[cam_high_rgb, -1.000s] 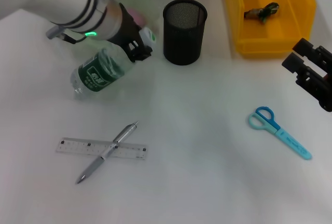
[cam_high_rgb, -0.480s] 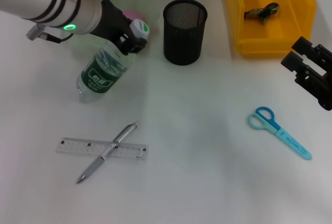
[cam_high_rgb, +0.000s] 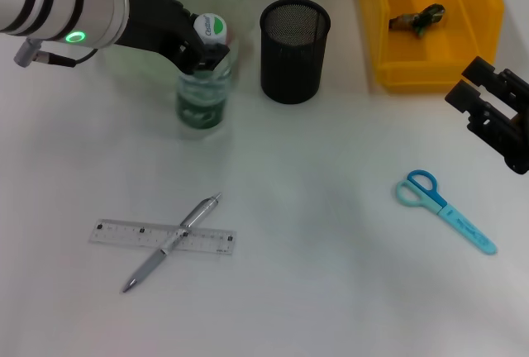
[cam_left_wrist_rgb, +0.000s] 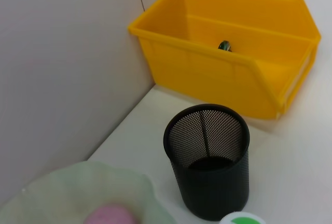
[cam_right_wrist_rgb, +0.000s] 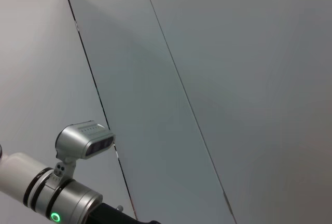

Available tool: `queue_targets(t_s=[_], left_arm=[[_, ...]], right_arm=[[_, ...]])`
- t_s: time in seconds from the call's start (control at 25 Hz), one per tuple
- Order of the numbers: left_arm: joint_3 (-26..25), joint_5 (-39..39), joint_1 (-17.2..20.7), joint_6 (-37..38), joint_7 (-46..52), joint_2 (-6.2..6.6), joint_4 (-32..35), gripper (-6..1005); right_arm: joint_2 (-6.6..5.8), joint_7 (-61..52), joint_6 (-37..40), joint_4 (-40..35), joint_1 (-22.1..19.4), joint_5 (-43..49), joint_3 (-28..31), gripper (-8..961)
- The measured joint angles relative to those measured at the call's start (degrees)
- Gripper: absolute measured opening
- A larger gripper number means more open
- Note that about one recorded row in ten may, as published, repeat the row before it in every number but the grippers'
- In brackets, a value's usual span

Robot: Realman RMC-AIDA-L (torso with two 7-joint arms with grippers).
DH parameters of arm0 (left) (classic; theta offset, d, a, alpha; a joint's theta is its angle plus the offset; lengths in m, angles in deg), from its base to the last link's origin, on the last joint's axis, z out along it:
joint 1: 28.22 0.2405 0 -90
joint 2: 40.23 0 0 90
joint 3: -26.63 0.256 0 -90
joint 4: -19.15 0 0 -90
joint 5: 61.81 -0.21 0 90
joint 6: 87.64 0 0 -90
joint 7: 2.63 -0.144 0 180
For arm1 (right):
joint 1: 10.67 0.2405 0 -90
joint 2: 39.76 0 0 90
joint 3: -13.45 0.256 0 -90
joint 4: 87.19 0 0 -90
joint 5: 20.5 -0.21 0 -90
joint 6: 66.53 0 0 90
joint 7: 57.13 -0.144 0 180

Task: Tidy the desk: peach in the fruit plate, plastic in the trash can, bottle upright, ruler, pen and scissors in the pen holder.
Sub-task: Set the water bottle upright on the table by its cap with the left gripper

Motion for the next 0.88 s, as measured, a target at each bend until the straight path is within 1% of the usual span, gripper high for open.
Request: queue_targets(t_s=[0.36, 0.88], left_arm=[[0.2, 1.2, 2.2, -3.0, -0.4, -0.02, 0.2, 488], [0.3, 1.3, 2.7, -3.6, -1.0, -0.07, -0.3, 512]], right_arm=[[0.00, 0.0, 0.0, 0.1, 0.1, 0.3, 0.0, 594], [0.00, -0.1, 0.0, 0.2, -0.2, 0.4, -0.1, 594]])
